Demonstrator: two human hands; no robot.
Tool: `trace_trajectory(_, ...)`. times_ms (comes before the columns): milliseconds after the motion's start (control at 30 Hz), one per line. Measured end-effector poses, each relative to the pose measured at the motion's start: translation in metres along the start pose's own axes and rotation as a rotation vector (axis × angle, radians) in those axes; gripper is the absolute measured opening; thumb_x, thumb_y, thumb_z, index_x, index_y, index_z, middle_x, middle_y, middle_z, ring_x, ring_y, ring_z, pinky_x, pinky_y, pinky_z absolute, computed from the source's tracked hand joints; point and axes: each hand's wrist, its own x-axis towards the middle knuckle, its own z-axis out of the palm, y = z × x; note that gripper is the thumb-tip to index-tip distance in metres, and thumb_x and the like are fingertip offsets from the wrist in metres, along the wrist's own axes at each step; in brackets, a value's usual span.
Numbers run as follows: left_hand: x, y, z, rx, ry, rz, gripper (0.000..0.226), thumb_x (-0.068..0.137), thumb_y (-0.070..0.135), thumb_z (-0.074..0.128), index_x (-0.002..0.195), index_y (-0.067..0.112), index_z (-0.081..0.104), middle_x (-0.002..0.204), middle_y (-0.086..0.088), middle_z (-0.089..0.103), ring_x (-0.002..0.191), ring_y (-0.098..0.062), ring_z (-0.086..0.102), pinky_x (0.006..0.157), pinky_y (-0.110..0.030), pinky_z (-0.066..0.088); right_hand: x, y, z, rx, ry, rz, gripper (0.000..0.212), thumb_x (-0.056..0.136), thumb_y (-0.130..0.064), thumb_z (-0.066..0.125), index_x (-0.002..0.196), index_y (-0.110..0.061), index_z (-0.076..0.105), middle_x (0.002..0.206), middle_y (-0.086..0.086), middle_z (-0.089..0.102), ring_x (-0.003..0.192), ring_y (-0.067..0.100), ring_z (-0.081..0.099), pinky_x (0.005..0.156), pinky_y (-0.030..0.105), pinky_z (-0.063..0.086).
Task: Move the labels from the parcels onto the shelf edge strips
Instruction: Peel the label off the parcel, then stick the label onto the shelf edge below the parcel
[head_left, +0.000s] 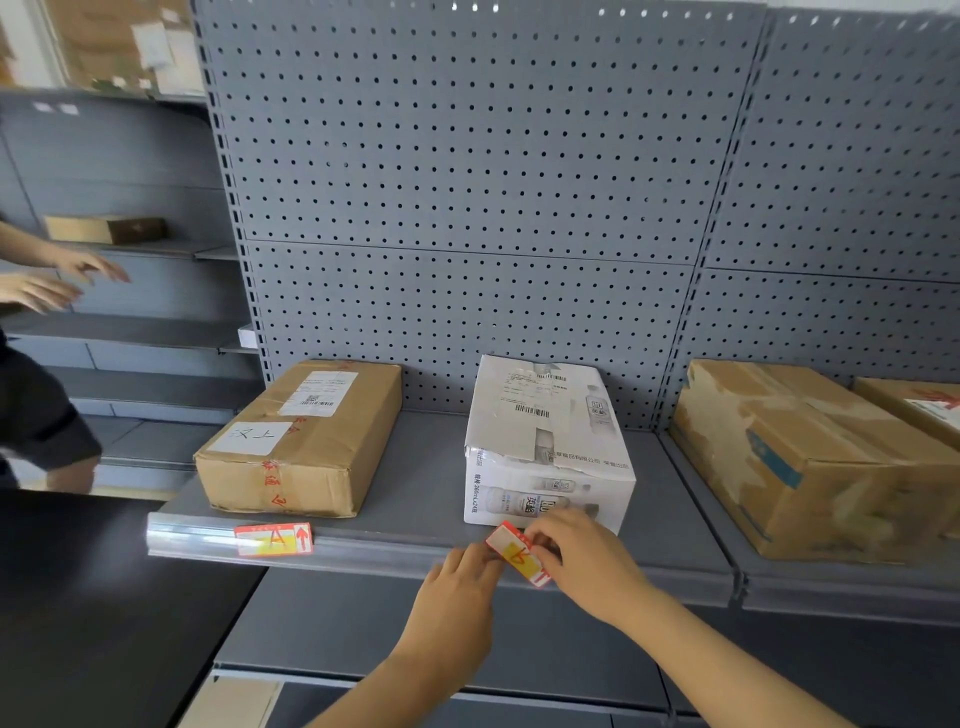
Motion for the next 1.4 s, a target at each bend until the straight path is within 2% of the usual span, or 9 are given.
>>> trace_trajectory(233, -0.008, 0.004, 0.003, 0.039, -0.032, 0.094, 0.031, 0.091, 0.013, 0.040, 0.120, 0.018, 0.049, 0.125, 0.002, 0.044, 0.112, -0.020, 0.041, 0.094, -0.029, 0.032, -0.017, 0.012, -0.010, 0.013, 0.080, 0.044, 0.022, 0.092, -0.022, 0.054, 0.112, -0.026, 0.061, 0.109, -0.012, 0.058, 0.099, 0.004, 0.049, 0.084, 0.020, 0.045)
trace_trajectory(333, 0.000, 0.014, 0.004, -0.029, -0.053, 0.156, 0.023, 0.070, 0.014, 0.060, 0.091, 0.022, 0.063, 0.095, 0.004, 0.059, 0.083, -0.018, 0.059, 0.069, -0.027, 0.048, -0.033, 0.020, -0.017, -0.012, 0.093, 0.059, 0.020, 0.092, -0.022, 0.053, 0.109, -0.027, 0.062, 0.109, -0.014, 0.057, 0.101, 0.003, 0.049, 0.085, 0.018, 0.043)
trace_trajectory(433, 0.014, 0.029, 0.009, 0.004, -0.038, 0.216, 0.028, 0.050, 0.016, 0.065, 0.074, 0.029, 0.065, 0.074, 0.010, 0.059, 0.061, -0.012, 0.057, 0.051, -0.021, 0.045, -0.051, 0.028, -0.028, -0.014, 0.106, 0.060, 0.018, 0.092, -0.017, 0.053, 0.104, -0.024, 0.065, 0.104, -0.012, 0.061, 0.097, 0.003, 0.049, 0.084, 0.021, 0.044)
trace_trajectory(733, 0.070, 0.134, 0.022, -0.019, -0.002, 0.461, 0.020, 0.052, 0.021, 0.068, 0.069, 0.027, 0.061, 0.069, 0.009, 0.055, 0.058, -0.012, 0.056, 0.051, -0.023, 0.045, -0.135, 0.078, -0.091, -0.078, 0.194, 0.174, 0.016, 0.091, -0.015, 0.052, 0.099, -0.023, 0.064, 0.099, -0.010, 0.062, 0.094, 0.004, 0.049, 0.081, 0.020, 0.043)
trace_trajectory(867, 0.104, 0.201, 0.029, -0.011, -0.003, 0.538, 0.008, 0.087, 0.018, 0.051, 0.090, 0.019, 0.058, 0.088, -0.001, 0.054, 0.082, -0.023, 0.055, 0.069, -0.032, 0.040, -0.188, 0.116, -0.128, -0.085, 0.249, 0.311, 0.016, 0.090, -0.015, 0.054, 0.100, -0.024, 0.064, 0.099, -0.010, 0.062, 0.095, 0.005, 0.049, 0.081, 0.019, 0.043)
trace_trajectory(967, 0.120, 0.256, 0.029, -0.115, 0.011, 0.614, 0.011, 0.077, 0.014, 0.065, 0.073, 0.020, 0.056, 0.071, 0.002, 0.054, 0.062, -0.019, 0.055, 0.053, -0.025, 0.031, -0.228, 0.150, -0.154, -0.082, 0.275, 0.407, 0.015, 0.090, -0.018, 0.055, 0.100, -0.026, 0.064, 0.099, -0.009, 0.063, 0.095, 0.005, 0.051, 0.083, 0.022, 0.046)
trace_trajectory(1033, 0.129, 0.290, 0.039, -0.156, 0.006, 0.632, 0.008, 0.082, 0.015, 0.061, 0.077, 0.020, 0.057, 0.076, 0.002, 0.054, 0.068, -0.018, 0.054, 0.057, -0.025, 0.030, -0.256, 0.175, -0.171, -0.086, 0.279, 0.455, 0.015, 0.089, -0.019, 0.056, 0.099, -0.027, 0.064, 0.098, -0.009, 0.063, 0.093, 0.004, 0.051, 0.083, 0.022, 0.046)
trace_trajectory(1233, 0.155, 0.384, 0.072, -0.163, 0.018, 0.685, 0.007, 0.065, 0.023, 0.060, 0.064, 0.027, 0.055, 0.061, 0.009, 0.053, 0.053, -0.012, 0.057, 0.045, -0.025, 0.045, -0.328, 0.243, -0.223, -0.077, 0.283, 0.570, 0.015, 0.090, -0.020, 0.056, 0.097, -0.030, 0.063, 0.096, -0.011, 0.062, 0.090, 0.002, 0.049, 0.082, 0.022, 0.046)
trace_trajectory(1400, 0.173, 0.437, 0.096, -0.219, 0.005, 0.674, 0.013, 0.080, 0.023, 0.048, 0.076, 0.025, 0.060, 0.073, 0.006, 0.057, 0.066, -0.016, 0.058, 0.057, -0.031, 0.046, -0.366, 0.290, -0.242, -0.025, 0.293, 0.632, 0.015, 0.089, -0.018, 0.055, 0.096, -0.028, 0.064, 0.095, -0.010, 0.063, 0.090, 0.001, 0.049, 0.082, 0.024, 0.047)
